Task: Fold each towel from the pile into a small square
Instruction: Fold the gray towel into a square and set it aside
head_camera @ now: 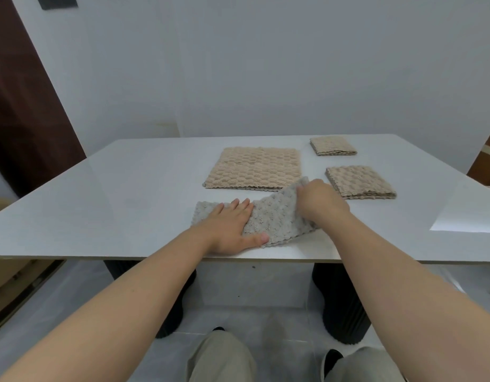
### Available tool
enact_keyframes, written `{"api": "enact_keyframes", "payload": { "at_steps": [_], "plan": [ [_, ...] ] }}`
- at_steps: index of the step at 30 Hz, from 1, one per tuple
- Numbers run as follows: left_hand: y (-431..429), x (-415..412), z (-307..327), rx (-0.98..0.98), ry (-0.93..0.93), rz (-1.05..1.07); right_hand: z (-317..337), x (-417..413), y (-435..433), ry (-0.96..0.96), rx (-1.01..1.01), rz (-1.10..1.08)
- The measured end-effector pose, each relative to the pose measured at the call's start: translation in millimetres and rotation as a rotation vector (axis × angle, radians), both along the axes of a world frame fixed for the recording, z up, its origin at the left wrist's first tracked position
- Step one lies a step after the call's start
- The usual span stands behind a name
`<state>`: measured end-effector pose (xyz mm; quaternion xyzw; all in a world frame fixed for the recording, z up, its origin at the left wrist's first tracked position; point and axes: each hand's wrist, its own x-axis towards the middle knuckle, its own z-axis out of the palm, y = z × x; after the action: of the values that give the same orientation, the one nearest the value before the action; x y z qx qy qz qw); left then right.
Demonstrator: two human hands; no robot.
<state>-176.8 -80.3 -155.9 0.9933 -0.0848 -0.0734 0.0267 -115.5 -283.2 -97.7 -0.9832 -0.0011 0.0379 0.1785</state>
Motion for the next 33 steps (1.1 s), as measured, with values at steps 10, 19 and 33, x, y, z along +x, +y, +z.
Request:
{"api": "enact_keyframes", "payload": {
  "at_steps": [10, 19, 33],
  "plan": [
    [-60, 9, -4, -0.009, 0.031, 0.035, 51, -7, 3, -0.226, 0.02, 0.196],
    [-74, 5, -3, -0.105, -0.008, 0.034, 57, -25, 25, -0.204, 0.27, 0.236],
    [21, 0, 48, -1.177, -0.007, 0.669, 0, -76, 49, -0.158, 0.399, 0.421]
  ]
}}
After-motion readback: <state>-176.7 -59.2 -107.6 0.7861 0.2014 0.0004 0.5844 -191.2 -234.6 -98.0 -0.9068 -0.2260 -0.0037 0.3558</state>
